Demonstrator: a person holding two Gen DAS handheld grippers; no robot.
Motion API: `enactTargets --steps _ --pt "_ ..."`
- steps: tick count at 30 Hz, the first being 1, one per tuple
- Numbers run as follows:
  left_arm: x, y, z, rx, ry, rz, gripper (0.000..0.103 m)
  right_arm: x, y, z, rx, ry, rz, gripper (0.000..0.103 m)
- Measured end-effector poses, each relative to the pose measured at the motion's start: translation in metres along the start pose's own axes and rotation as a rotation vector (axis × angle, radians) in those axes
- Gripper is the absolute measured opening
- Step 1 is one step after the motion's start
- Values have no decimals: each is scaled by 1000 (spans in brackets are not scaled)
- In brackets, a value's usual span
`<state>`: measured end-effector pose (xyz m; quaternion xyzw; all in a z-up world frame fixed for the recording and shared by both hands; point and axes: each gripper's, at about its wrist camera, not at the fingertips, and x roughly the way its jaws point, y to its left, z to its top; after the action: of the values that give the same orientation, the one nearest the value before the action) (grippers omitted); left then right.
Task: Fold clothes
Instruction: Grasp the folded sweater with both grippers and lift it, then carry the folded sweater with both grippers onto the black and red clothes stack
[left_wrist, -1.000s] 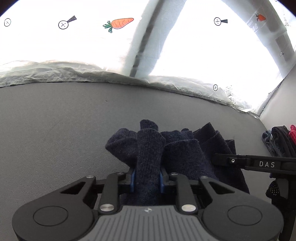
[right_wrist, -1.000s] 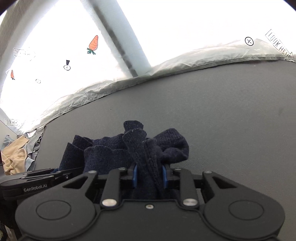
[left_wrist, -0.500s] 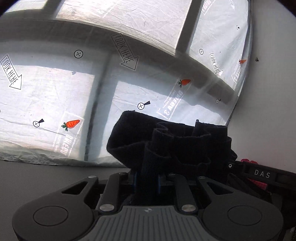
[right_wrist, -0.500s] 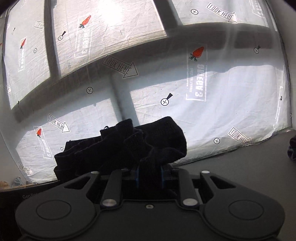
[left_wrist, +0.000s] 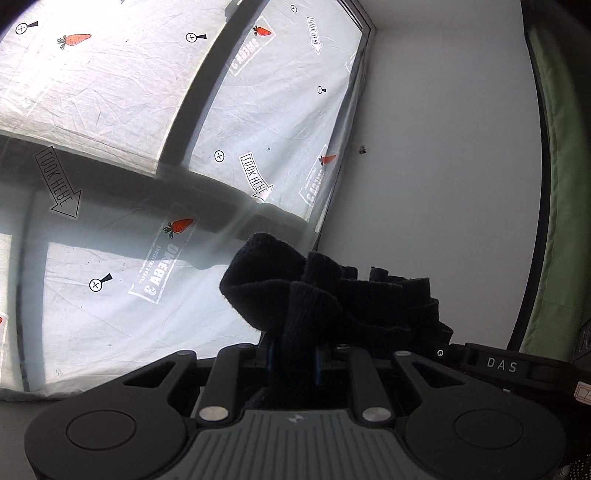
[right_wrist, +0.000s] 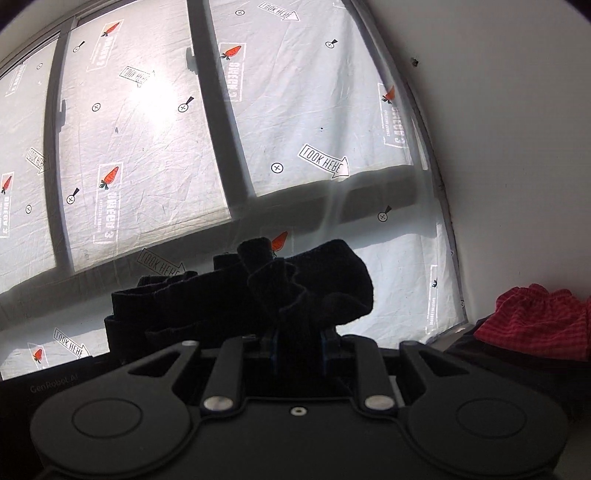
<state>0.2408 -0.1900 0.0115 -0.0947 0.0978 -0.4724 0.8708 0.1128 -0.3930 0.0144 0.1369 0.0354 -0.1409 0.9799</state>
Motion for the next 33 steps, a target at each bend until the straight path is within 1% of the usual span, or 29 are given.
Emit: enactTargets --steps 2,4,6,9,11,13,15,18,22,25,30,33 --pt "15 -33 -10 10 -3 -1 20 -15 -38 8 -6 -24 -6 21" --pt "39 -74 -23 19 -19 4 20 -21 -72 14 -5 -44 0 21" --pt "66 -114 -34 0 -27 11 20 -28 -120 23 -16 -73 17 21" --pt "108 -164 -50 -41 -40 -9 20 -34 -186 40 -37 -92 23 21" --pt "134 -193 -56 -36 -25 -16 20 -36 -231 55 -50 -98 30 21" --pt "163 -219 -61 -53 -2 -38 20 -31 -270 73 -64 -78 27 21" --pt "193 -245 -69 -65 25 -63 20 -26 -302 87 -91 -55 6 21" --pt "231 -277 -81 -35 67 -91 20 -21 -346 95 -138 -44 -15 21" --pt "274 -296 -99 -63 124 -127 20 -4 -394 95 -136 -21 -56 22" --pt "308 -300 -108 -42 169 -120 20 20 -419 91 -127 -1 -71 22" --pt "349 -272 -111 -65 190 -82 20 80 -447 88 -138 31 -45 22" --pt "380 -236 -110 -104 202 -24 20 129 -454 85 -152 53 -16 22"
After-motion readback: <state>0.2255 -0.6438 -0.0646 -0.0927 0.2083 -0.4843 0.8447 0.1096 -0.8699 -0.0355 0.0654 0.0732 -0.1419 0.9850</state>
